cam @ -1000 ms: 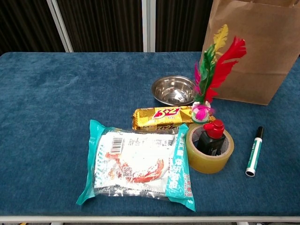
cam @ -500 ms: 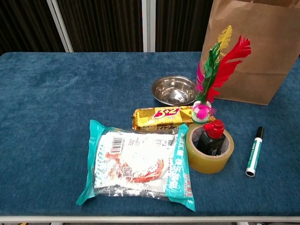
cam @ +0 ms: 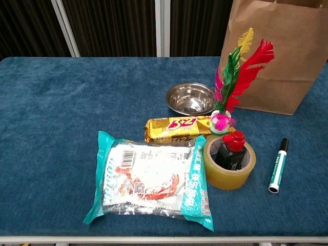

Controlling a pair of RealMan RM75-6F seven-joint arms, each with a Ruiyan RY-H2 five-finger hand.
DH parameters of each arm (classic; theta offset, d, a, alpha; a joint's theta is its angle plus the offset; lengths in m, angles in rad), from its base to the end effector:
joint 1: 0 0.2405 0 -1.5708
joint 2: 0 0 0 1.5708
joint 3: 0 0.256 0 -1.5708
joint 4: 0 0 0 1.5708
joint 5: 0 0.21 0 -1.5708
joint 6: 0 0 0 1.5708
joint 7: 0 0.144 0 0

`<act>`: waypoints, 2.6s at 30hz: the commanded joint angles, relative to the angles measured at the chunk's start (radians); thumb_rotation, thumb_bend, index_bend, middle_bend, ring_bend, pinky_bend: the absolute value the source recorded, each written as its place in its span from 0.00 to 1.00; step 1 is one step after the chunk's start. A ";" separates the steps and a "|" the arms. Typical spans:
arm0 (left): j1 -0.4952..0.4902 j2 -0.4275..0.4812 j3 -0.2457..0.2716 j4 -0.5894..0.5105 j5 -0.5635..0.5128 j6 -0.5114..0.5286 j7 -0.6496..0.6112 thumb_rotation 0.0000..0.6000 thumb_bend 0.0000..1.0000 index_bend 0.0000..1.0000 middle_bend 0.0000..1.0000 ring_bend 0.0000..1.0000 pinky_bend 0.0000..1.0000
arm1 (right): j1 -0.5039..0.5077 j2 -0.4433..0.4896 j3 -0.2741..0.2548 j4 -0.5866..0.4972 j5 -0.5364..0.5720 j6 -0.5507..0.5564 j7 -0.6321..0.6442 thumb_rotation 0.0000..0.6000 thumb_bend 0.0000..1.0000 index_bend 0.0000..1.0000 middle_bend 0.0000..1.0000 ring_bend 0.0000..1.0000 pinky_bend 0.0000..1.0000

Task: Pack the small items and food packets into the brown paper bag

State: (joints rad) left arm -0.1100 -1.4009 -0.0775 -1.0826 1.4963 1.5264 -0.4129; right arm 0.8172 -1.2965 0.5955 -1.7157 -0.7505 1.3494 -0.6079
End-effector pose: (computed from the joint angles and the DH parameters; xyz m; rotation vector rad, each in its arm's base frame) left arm -0.3715 0.1994 0.1306 -1.2640 -0.9580 -1.0945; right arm -0.0799 -0.4092 0.1773 1.1508 -0.7519 1.1785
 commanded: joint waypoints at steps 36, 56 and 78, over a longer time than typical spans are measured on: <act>-0.008 0.006 -0.001 -0.022 0.001 -0.008 0.011 1.00 0.14 0.08 0.06 0.00 0.12 | -0.067 0.217 -0.004 -0.342 -0.114 0.047 0.142 1.00 0.00 0.40 0.44 0.29 0.44; -0.016 0.004 0.004 -0.050 0.010 -0.008 0.052 1.00 0.14 0.08 0.06 0.00 0.12 | -0.437 0.459 -0.514 -0.342 -0.755 -0.080 0.371 1.00 0.00 0.42 0.45 0.36 0.50; -0.006 -0.016 -0.011 -0.004 -0.011 0.010 0.057 1.00 0.14 0.08 0.06 0.00 0.12 | -0.222 0.119 -0.627 0.138 -0.950 -0.480 0.488 1.00 0.00 0.46 0.45 0.36 0.51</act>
State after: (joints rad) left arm -0.1162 -1.4157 -0.0880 -1.0882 1.4849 1.5347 -0.3538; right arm 0.5792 -1.1504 -0.0262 -1.6061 -1.6930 0.8864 -0.1267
